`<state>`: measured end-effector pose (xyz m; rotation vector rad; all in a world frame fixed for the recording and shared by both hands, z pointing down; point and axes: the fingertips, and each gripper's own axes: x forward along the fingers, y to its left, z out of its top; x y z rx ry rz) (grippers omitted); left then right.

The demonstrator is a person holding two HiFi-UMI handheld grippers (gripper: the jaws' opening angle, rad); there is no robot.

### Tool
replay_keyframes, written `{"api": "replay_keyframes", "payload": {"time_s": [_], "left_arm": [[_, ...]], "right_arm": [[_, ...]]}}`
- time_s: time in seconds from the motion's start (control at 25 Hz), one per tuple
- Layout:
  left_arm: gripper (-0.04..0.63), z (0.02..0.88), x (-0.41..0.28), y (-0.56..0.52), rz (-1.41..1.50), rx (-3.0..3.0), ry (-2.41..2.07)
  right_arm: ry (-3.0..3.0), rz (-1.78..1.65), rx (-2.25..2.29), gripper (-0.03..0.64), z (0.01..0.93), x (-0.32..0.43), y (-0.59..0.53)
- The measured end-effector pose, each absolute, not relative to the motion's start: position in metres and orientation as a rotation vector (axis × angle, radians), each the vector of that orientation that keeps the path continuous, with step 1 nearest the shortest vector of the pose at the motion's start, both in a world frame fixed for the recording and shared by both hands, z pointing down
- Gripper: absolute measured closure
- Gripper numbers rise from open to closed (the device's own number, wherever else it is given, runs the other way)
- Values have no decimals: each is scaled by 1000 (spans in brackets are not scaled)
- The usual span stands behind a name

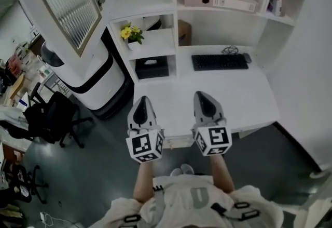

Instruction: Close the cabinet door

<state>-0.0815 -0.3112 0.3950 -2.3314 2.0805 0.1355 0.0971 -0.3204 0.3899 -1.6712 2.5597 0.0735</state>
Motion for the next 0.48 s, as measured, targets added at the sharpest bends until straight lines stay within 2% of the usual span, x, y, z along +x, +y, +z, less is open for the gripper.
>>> {"api": "replay_keyframes", "payload": {"time_s": [0.48], "left_arm": [[591,402,-211,-231,69,-1865,2478]], "right_arm": [[2854,12,-1069,612,401,-71,-308]]}}
